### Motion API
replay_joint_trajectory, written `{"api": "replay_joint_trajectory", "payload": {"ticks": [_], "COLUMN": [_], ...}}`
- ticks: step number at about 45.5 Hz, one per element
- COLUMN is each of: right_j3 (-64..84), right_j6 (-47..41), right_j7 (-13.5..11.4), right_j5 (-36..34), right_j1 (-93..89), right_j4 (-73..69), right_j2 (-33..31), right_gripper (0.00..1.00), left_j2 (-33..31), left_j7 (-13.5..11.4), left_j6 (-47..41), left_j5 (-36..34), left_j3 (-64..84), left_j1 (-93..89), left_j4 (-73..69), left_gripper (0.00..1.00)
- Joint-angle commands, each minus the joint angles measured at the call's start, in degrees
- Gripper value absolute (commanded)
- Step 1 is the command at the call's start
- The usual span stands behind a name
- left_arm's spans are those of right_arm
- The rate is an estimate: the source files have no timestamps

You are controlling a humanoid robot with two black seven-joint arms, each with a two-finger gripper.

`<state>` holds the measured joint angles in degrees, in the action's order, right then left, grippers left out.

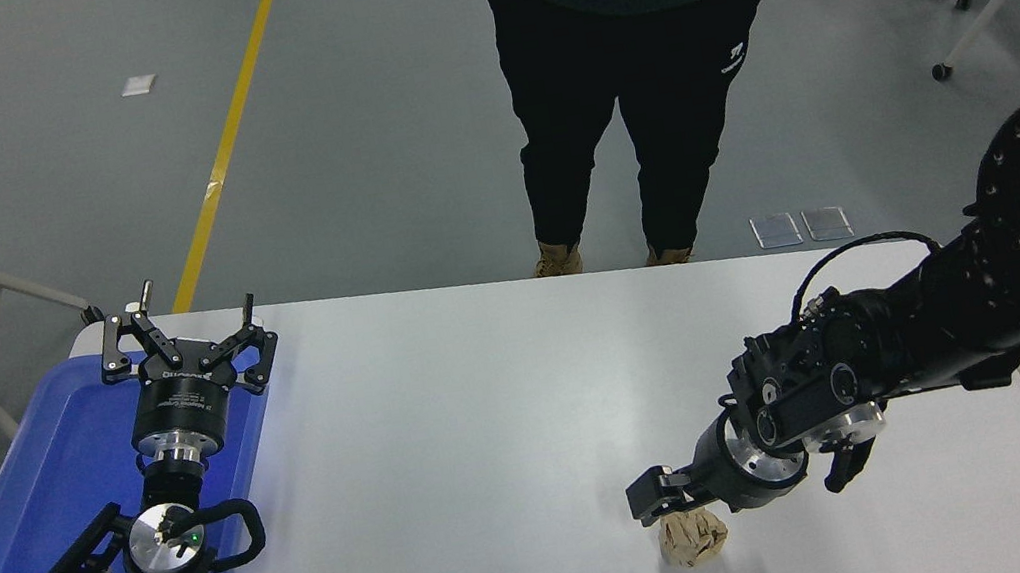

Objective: Pick up paper ball place in dustbin

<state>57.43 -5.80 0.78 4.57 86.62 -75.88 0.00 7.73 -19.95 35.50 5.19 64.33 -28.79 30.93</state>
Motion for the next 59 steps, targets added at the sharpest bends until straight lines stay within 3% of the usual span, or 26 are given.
{"api": "replay_joint_trajectory", "payload": {"ticks": [1, 51, 59], "right_j3": [-1.1, 1.3, 0.9], "right_j6": [1.5, 6.9, 7.0], "right_j7": [0.0, 0.0, 0.0], "right_j5": [0.1, 3.2, 3.1], "right_j1": [-3.2, -10.1, -10.2], "right_j4": [2.1, 6.7, 6.7], "right_j2": [0.0, 0.0, 0.0], "right_gripper": [1.0, 0.99, 0.93], "left_j2": [0.0, 0.0, 0.0], "left_j7": [0.0, 0.0, 0.0], "left_j6": [0.0, 0.0, 0.0], "left_j5": [0.0, 0.0, 0.0], "left_j3": [0.0, 0.0, 0.0], "left_j1": [0.0, 0.0, 0.0], "left_j4": [0.0, 0.0, 0.0], "left_gripper": [1.0, 1.0, 1.0]}}
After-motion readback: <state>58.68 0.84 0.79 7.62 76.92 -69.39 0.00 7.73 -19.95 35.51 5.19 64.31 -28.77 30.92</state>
